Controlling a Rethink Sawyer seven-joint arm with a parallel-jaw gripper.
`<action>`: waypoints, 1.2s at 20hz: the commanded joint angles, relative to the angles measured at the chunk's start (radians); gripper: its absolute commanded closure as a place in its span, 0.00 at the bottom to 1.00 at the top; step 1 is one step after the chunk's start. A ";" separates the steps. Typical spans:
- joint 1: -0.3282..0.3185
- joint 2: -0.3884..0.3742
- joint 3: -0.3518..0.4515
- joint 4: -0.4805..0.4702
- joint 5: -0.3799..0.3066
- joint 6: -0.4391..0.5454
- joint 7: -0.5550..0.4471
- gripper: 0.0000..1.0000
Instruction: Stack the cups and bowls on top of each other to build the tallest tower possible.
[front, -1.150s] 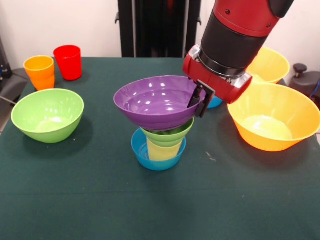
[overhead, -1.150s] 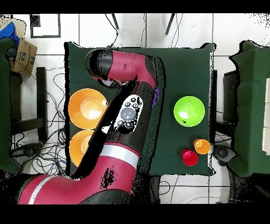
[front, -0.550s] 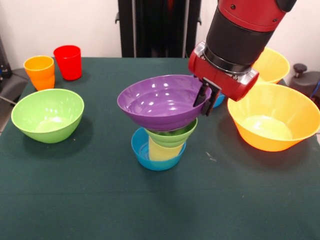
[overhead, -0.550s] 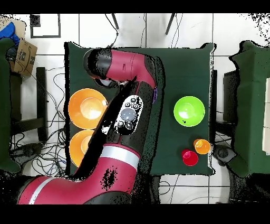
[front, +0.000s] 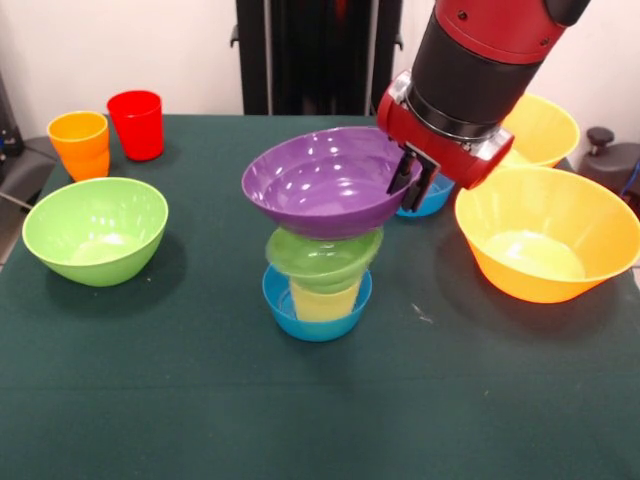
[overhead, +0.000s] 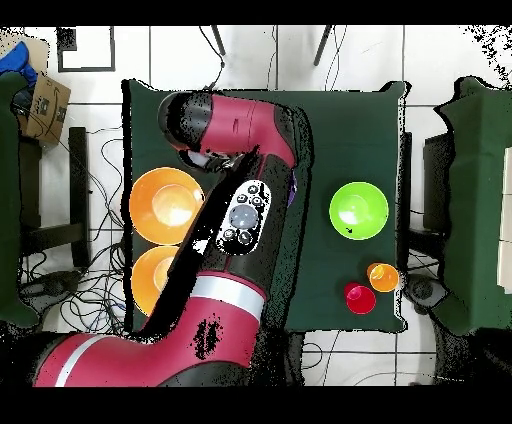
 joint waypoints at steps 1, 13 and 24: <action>-0.013 0.019 0.067 0.037 -0.082 0.121 -0.021 1.00; -0.013 0.007 0.071 0.067 -0.085 0.056 -0.011 1.00; -0.033 0.002 0.086 0.019 -0.072 0.033 -0.029 1.00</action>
